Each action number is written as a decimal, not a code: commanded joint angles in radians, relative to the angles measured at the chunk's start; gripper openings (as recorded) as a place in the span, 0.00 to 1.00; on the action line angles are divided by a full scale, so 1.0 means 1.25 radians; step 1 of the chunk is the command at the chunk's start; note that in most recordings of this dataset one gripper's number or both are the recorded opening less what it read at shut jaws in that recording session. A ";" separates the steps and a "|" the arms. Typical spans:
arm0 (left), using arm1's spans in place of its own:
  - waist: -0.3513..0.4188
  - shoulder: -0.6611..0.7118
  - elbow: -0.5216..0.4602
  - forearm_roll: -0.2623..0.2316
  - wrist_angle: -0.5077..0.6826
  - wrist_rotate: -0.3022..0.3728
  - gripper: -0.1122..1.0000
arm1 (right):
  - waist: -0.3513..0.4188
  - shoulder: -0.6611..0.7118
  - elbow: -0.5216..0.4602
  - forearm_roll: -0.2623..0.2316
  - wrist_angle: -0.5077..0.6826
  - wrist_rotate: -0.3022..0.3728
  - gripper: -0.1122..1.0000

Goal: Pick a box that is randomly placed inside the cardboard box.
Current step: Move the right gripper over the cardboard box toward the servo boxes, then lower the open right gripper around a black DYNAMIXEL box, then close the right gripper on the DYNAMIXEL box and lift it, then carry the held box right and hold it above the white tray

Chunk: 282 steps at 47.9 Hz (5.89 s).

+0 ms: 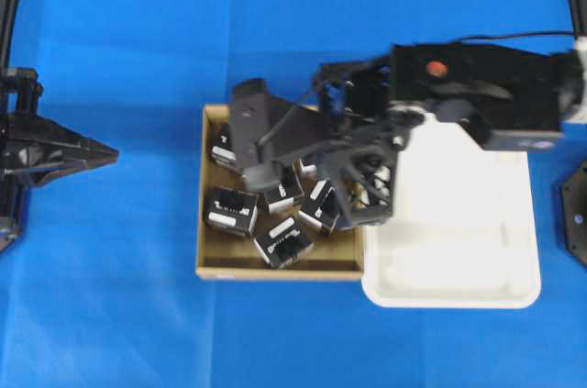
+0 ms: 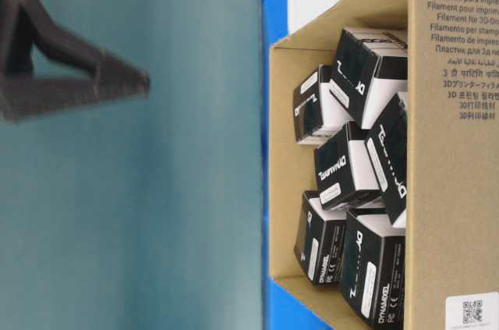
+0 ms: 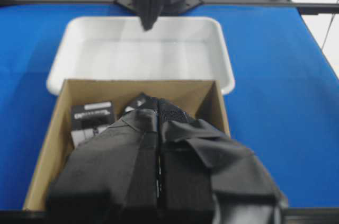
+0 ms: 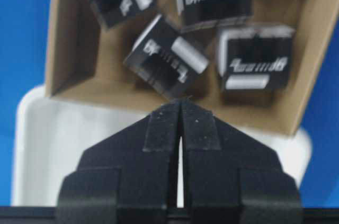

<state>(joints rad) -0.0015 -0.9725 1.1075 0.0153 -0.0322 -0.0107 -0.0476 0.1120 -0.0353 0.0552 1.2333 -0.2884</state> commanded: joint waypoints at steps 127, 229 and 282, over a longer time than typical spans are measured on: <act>-0.042 0.011 -0.039 0.001 -0.002 -0.005 0.04 | -0.071 0.271 0.009 0.106 -0.216 -0.193 1.00; -0.042 0.013 -0.044 0.001 -0.002 -0.005 0.04 | -0.231 -0.093 0.071 0.104 0.128 -0.086 0.74; -0.043 0.048 -0.072 0.001 -0.004 -0.006 0.04 | -0.271 -0.059 0.540 0.061 -0.466 -0.126 0.74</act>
<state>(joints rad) -0.0537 -0.9189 1.0477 0.0153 -0.0307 -0.0169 -0.3866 0.0261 0.6519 0.1319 0.6473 -0.4479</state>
